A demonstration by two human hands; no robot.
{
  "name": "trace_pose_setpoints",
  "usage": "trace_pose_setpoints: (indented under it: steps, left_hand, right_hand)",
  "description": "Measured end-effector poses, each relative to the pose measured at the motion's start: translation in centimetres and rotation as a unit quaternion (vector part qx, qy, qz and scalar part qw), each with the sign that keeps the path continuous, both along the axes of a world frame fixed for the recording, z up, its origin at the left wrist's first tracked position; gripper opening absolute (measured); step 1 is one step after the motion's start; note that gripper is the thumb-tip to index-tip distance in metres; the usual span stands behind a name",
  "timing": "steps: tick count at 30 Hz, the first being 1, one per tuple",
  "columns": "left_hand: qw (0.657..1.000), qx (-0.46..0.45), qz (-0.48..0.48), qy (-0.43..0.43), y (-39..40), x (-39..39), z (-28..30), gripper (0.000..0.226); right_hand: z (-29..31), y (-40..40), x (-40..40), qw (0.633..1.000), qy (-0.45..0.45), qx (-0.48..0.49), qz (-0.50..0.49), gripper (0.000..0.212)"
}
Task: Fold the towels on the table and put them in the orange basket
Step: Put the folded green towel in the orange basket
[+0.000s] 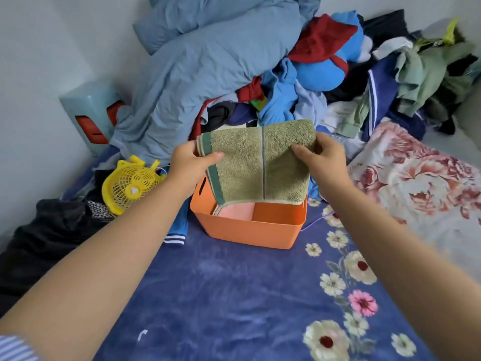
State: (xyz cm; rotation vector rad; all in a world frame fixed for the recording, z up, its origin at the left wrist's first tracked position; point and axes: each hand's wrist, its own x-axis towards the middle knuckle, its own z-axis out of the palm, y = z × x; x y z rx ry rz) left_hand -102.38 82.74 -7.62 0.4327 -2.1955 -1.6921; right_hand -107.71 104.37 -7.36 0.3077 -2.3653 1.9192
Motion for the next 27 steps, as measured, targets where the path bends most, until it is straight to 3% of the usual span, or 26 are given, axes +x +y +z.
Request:
trace_pose_setpoints:
  steps: [4, 7, 12, 15, 19, 23, 27]
  left_hand:
    - [0.998, 0.057, -0.017, 0.001, 0.0, -6.1, -3.9, 0.029]
    - [0.999, 0.019, -0.039, -0.021, 0.3, -10.5, -7.7, 0.03]
    - [0.992, -0.017, -0.053, -0.109, 0.4, -16.4, -15.0, 0.044]
    - [0.978, -0.014, -0.054, -0.201, 0.5, -19.1, -19.9, 0.055]
    - [0.933, -0.026, -0.061, -0.354, 0.3, -21.8, -26.9, 0.079]
    - [0.912, -0.035, -0.06, -0.403, 1.0, -24.0, -33.8, 0.083]
    - [0.911, -0.099, -0.085, -0.392, 3.3, -24.5, -37.0, 0.076]
  right_hand:
    - [-3.4, -0.5, -4.1, 0.998, -0.035, -0.037, -0.028, 0.02]
    - [-6.4, -1.2, -7.3, 0.996, -0.064, -0.039, -0.057, 0.024]
    - [-12.9, -2.9, -12.6, 0.985, -0.08, 0.094, -0.119, 0.012]
    - [-17.3, -3.8, -15.1, 0.954, -0.137, 0.225, -0.143, 0.023]
    - [-24.2, -4.9, -18.5, 0.892, -0.281, 0.335, -0.117, 0.036]
    - [-31.4, -5.3, -21.3, 0.832, -0.382, 0.392, -0.091, 0.037]
    - [-34.9, -5.6, -21.7, 0.81, -0.421, 0.393, -0.11, 0.04]
